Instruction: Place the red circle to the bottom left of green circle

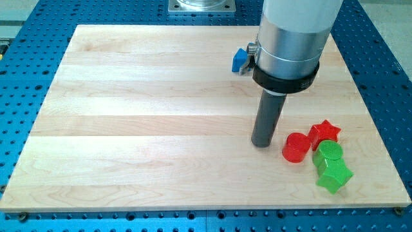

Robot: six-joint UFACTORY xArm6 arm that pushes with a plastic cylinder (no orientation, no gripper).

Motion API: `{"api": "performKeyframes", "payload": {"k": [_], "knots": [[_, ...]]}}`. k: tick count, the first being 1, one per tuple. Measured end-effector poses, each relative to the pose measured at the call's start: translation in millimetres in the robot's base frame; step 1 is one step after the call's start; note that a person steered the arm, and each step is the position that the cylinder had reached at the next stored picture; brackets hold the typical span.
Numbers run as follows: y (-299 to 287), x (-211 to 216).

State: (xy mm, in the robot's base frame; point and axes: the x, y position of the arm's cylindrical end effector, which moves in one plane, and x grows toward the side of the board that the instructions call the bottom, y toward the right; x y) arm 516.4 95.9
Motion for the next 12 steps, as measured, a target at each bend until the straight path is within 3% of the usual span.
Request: {"api": "performKeyframes", "payload": {"k": [3, 4, 5, 6, 8, 9, 12], "knots": [[-1.4, -0.5], [-6.8, -31.2], [39.7, -69.0], [99.1, -75.2], [87.2, -67.0], [30.2, -42.8], [3.6, 43.7]]}}
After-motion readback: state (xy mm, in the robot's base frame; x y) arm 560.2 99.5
